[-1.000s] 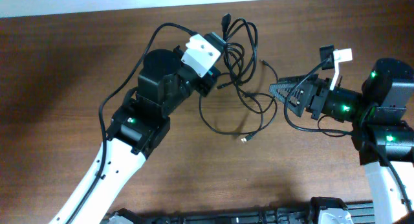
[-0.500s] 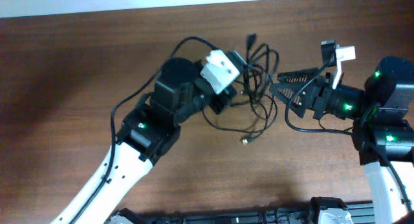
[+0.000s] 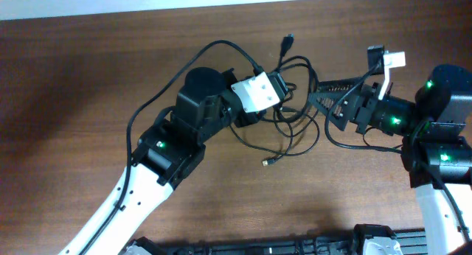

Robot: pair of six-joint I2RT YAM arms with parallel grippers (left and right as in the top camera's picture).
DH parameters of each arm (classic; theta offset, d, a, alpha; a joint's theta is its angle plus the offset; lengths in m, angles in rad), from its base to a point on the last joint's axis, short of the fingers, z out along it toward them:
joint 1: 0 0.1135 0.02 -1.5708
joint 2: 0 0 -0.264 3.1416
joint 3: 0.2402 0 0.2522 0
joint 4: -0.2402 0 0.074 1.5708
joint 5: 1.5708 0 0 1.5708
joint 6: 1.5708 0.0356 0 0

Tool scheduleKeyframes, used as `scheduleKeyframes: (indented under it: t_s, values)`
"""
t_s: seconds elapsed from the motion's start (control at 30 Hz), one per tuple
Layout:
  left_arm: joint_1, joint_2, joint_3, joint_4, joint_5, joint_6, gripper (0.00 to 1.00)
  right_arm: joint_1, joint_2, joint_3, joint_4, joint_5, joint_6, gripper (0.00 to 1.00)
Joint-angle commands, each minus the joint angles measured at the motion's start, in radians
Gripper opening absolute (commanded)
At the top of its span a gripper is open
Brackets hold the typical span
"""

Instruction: Untangle cables

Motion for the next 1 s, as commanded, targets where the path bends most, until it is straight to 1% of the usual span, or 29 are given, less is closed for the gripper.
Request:
scheduleKeyframes:
  t_s: [0.0, 0.07, 0.13, 0.33, 0.37, 0.43, 0.5, 0.57, 0.63, 0.7, 0.77, 0.83, 0.97]
  values:
    - [-0.002, -0.067, 0.010, 0.019, 0.196, 0.014, 0.00, 0.003, 0.030, 0.007, -0.070, 0.155, -0.068, 0.80]
    - [-0.002, -0.095, 0.010, 0.018, 0.222, 0.014, 0.00, 0.003, 0.064, 0.007, -0.150, 0.281, -0.090, 0.80]
    - [-0.002, -0.114, 0.010, 0.011, 0.227, 0.014, 0.00, 0.003, 0.100, 0.007, -0.184, 0.354, -0.090, 0.80]
    - [-0.002, -0.157, 0.010, 0.011, 0.414, 0.006, 0.00, 0.003, 0.177, 0.007, -0.187, 0.361, -0.117, 0.79]
    - [-0.002, -0.157, 0.010, 0.011, 0.428, 0.005, 0.00, 0.003, 0.180, 0.007, -0.187, 0.361, -0.117, 0.79]
    - [0.003, -0.157, 0.010, 0.011, 0.409, 0.002, 0.00, 0.003, 0.181, 0.007, -0.189, 0.360, -0.117, 0.79]
    - [0.003, -0.161, 0.010, 0.012, 0.350, -0.024, 0.00, 0.003, 0.181, 0.007, -0.206, 0.359, -0.123, 0.79]
    - [0.003, -0.167, 0.010, 0.014, 0.203, -0.086, 0.00, 0.003, 0.181, 0.007, -0.246, 0.342, -0.176, 0.79]
    - [0.003, -0.168, 0.010, 0.023, -0.091, -0.244, 0.00, 0.003, 0.181, 0.007, -0.303, 0.336, -0.197, 0.79]
    - [0.003, -0.168, 0.010, 0.021, -0.308, -0.383, 0.00, 0.003, 0.175, 0.007, -0.326, 0.252, -0.266, 0.79]
    - [0.003, -0.168, 0.010, 0.019, -0.386, -0.443, 0.00, 0.003, 0.164, 0.007, -0.335, 0.210, -0.300, 0.79]
    - [0.003, -0.168, 0.010, 0.016, -0.450, -0.496, 0.00, 0.003, 0.139, 0.007, -0.337, 0.211, -0.300, 0.79]
    - [0.003, -0.168, 0.010, 0.010, -0.475, -0.500, 0.00, 0.003, 0.085, 0.007, -0.337, 0.209, -0.299, 0.79]
